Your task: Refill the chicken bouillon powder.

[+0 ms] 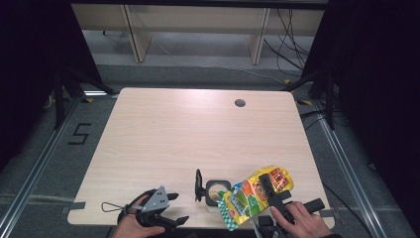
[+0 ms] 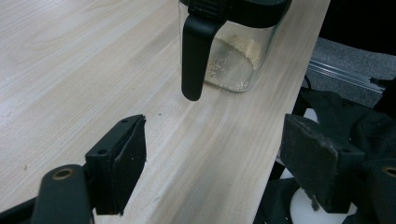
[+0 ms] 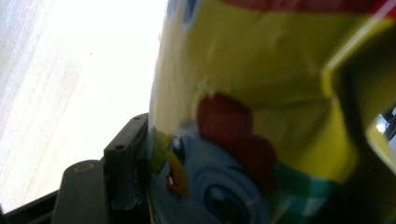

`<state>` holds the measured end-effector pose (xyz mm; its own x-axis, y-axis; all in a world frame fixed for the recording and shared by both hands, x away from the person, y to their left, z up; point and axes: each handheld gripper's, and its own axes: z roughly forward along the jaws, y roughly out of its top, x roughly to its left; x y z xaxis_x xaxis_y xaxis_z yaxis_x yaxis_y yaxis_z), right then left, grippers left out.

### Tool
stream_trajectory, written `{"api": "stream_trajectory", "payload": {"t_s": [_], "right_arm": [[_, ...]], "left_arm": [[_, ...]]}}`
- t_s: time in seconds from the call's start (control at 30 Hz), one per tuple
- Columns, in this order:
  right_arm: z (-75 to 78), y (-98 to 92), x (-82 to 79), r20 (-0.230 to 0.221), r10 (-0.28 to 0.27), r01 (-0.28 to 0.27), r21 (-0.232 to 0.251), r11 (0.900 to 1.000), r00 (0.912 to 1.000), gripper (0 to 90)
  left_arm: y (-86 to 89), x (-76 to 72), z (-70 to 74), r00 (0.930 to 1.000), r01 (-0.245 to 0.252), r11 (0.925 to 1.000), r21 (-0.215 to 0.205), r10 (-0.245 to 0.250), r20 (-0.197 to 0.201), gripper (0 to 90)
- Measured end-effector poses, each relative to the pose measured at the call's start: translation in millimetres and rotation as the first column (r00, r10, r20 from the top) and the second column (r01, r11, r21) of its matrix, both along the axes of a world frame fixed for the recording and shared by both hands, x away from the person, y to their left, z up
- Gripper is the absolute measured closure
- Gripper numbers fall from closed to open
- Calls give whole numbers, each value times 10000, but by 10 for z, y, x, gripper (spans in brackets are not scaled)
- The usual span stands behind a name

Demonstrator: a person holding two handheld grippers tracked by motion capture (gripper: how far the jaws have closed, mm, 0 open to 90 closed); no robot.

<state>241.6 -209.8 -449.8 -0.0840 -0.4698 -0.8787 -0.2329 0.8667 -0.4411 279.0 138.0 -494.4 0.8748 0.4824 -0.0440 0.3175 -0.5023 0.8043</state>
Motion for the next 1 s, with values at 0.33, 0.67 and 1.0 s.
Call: {"api": "stream_trajectory", "payload": {"t_s": [0.33, 0.67, 1.0], "right_arm": [[-55, -1, 22, -99, 190, -187, 301, 9994, 9998, 301], [-40, 2, 8, -70, 61, -59, 237, 9997, 10000, 301], [-24, 10, 23, 4, 411, -411, 2, 9992, 9992, 304]], "left_arm": [[-11, -10, 1, 10000, -16, 9996, -270, 15, -57, 225], [-13, -10, -5, 10000, -40, 9994, -345, 38, -53, 225], [-9, -9, 2, 9999, -36, 9996, -292, 32, -111, 225]]}}
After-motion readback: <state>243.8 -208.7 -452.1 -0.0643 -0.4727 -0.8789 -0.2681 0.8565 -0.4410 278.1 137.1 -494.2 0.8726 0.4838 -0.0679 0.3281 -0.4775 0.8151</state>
